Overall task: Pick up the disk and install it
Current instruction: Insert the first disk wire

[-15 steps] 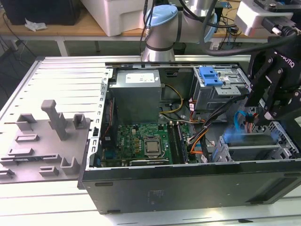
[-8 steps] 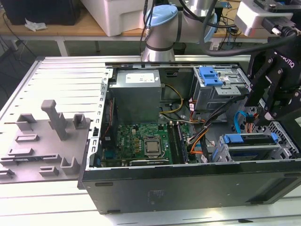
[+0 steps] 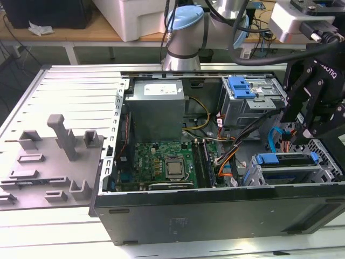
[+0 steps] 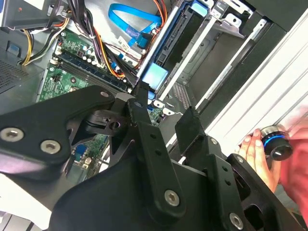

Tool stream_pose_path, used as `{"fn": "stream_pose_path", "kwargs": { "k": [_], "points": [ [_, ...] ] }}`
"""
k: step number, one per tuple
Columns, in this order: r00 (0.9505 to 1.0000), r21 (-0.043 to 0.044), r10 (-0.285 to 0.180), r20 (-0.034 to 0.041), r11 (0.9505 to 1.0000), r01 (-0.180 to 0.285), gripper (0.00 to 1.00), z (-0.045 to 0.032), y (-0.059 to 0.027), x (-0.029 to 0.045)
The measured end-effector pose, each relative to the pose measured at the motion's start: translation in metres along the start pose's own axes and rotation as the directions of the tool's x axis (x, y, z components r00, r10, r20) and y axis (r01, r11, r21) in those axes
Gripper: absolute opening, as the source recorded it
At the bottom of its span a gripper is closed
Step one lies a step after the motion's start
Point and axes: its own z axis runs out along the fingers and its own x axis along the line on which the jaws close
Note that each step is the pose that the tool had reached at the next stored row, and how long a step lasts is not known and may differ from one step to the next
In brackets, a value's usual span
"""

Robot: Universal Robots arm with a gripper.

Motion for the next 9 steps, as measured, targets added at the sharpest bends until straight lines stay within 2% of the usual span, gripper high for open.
{"fn": "stream_pose_path", "kwargs": {
  "k": [9],
  "points": [
    [1.0, 0.0, 0.0, 0.0, 1.0, 0.0, 0.5, 0.0004, 0.0, 0.0]
  ]
}}
